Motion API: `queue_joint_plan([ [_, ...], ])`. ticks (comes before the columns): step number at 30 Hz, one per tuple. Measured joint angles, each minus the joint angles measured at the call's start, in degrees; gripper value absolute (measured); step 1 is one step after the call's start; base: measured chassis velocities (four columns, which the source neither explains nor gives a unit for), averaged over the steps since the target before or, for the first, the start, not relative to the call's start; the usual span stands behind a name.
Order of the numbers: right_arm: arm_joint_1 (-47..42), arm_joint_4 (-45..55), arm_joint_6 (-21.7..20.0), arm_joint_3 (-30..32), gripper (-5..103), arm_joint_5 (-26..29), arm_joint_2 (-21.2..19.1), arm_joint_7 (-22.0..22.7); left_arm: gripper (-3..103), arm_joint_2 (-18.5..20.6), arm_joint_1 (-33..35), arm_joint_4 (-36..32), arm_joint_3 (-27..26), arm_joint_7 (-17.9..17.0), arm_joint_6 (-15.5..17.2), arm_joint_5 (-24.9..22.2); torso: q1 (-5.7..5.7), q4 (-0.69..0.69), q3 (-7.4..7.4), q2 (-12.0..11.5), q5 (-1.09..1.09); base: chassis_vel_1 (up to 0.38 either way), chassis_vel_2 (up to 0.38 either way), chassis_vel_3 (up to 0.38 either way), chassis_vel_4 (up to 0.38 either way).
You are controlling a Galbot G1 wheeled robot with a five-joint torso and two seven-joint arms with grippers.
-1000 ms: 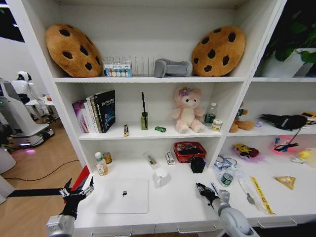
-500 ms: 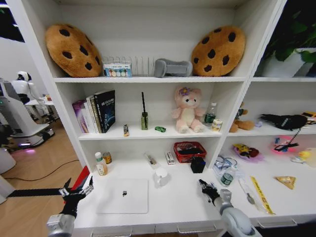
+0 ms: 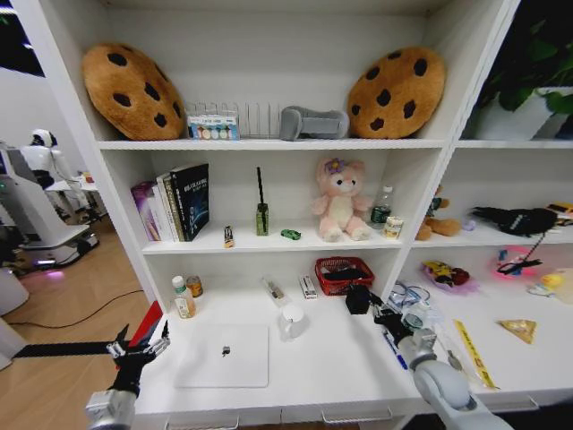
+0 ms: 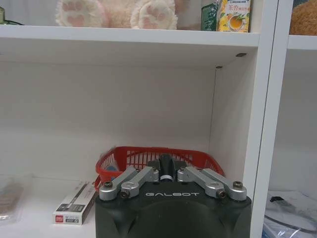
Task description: Organize the objects on the table.
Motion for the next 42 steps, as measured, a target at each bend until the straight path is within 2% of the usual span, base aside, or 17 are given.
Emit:
queue_joint_plan([
  [7,8.0,-6.8,-0.5,-3.6,12,2.0,-1.2,-1.1,100,0.7,0.5,0.6,0.2,0.1,-0.1,0.0,0.00,0.02,0.00,0.0,0.00,0.000,0.000,0.000,0.000],
  [11,9.3,-8.2,-2.1,-4.2,12,1.9,-1.2,-1.7,100,1.2,0.6,1.0,0.5,0.2,-0.1,0.0,0.00,-0.03,0.00,0.0,-0.01,0.000,0.000,0.000,0.000],
  [17,11.9,-10.1,-3.4,-5.1,12,2.1,-1.1,-1.7,100,1.3,0.5,1.6,1.4,0.4,0.0,0.0,0.00,0.02,0.00,0.0,-0.01,0.000,0.000,0.000,0.000],
  [22,14.3,-11.8,-3.7,-6.0,12,2.7,-1.6,-1.9,100,1.6,0.2,2.1,1.8,0.5,0.0,0.2,0.00,-0.01,0.00,0.0,-0.02,0.000,0.000,0.000,0.000],
  [33,19.3,-16.1,1.2,-9.4,12,2.0,-1.0,-1.8,100,2.1,-0.9,3.8,3.1,1.0,0.0,0.2,0.00,0.01,0.00,0.0,-0.01,0.000,0.000,0.000,0.000],
  [35,21.2,-17.7,3.2,-10.9,12,0.5,-0.7,-1.7,100,2.2,-1.4,4.0,3.1,1.1,0.0,0.2,0.00,0.00,0.00,0.0,-0.01,0.000,0.000,0.000,0.000],
  [42,23.9,-20.1,5.6,-13.5,12,-0.6,0.2,-1.4,100,2.3,-1.8,4.3,3.1,1.1,0.2,-0.2,0.00,0.00,0.00,0.0,-0.02,0.000,0.000,0.000,0.000],
])
